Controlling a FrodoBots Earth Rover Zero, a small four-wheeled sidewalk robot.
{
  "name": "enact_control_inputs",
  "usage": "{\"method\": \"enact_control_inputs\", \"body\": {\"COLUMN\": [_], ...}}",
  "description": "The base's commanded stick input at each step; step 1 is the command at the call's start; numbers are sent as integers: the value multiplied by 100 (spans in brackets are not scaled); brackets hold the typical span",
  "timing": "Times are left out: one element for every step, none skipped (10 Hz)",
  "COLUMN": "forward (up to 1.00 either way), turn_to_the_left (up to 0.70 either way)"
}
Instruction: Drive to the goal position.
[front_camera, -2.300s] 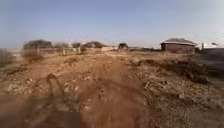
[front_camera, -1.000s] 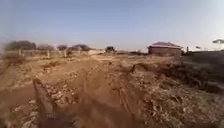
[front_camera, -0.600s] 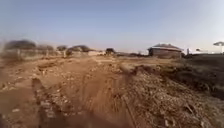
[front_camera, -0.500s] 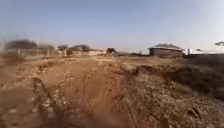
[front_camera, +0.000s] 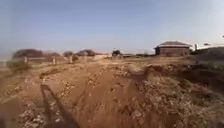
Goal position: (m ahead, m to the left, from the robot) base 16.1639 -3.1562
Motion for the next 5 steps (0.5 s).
{"method": "enact_control_inputs", "body": {"forward": [70, 70, 70, 70, 70], "turn_to_the_left": [0, 0, 35, 31, 4]}}
